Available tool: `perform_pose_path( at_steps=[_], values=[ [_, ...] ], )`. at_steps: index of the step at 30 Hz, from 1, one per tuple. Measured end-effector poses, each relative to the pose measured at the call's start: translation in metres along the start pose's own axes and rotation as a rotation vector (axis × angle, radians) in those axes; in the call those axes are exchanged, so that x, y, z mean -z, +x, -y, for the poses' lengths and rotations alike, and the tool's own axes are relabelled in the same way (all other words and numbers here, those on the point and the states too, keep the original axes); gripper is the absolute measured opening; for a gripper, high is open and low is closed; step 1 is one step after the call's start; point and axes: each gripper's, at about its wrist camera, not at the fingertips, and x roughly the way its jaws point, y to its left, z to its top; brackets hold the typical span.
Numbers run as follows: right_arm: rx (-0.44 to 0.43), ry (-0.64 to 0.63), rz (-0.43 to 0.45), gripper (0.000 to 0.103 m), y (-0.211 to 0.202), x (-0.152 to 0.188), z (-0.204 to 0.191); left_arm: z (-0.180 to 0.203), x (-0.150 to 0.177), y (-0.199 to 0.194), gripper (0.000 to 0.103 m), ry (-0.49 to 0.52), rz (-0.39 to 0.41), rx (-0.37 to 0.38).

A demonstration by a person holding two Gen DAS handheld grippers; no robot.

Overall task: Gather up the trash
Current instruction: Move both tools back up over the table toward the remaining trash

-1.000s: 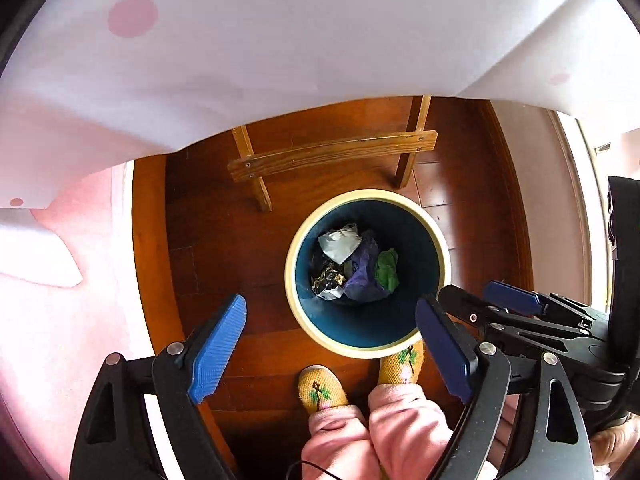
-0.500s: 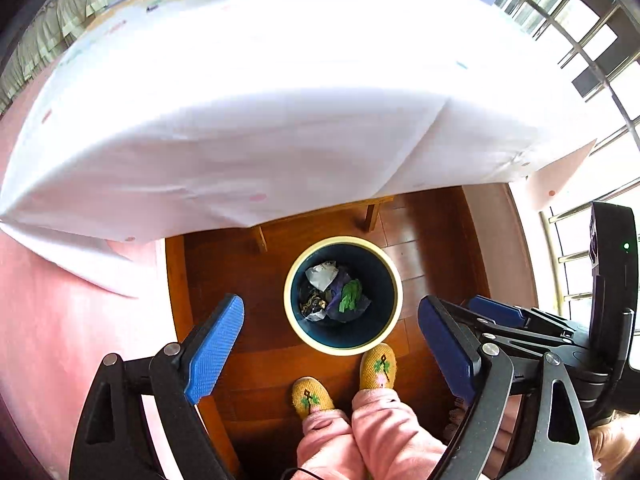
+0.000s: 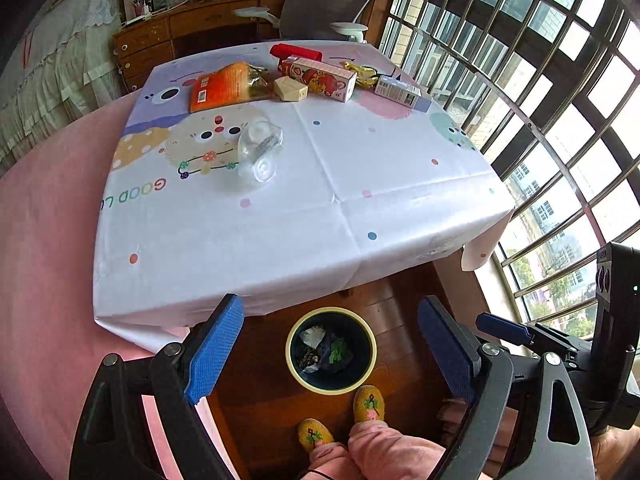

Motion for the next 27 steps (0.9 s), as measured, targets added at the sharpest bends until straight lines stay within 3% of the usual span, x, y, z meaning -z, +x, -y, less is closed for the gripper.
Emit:
perform_pose_path(
  at_steps=[6,13,16,18,21,27],
  values=[
    [0.005,-0.05,0.092,0.06,-0.042,-0.027,-0.027,-0.005,-0.047,-0.046,0.09,-0.03,0.072,0.001],
    [0.001,-0.104,0.159,0.06,-0.058,-0.064,-0.044,-0.017,-0.086,-0.056,0.09,-0.053,0.117,-0.027],
    [-0.011,-0.123,0.161,0.06,-0.052,-0.088,-0.046,-0.023,-0.103,-0.04,0.089,-0.064,0.112,-0.042],
    [-0.019,-0.14,0.156,0.06,-0.043,-0.107,-0.045,-0.027,-0.116,-0.024,0.08,-0.073,0.098,-0.064],
    [-0.038,-0.171,0.137,0.06,-0.023,-0.141,-0.042,-0.032,-0.135,0.014,0.079,-0.091,0.048,-0.145],
    [-0.083,-0.254,0.042,0.06,0.041,-0.221,-0.033,-0.056,-0.17,0.096,0.079,-0.222,-0.075,-0.222]
  ],
)
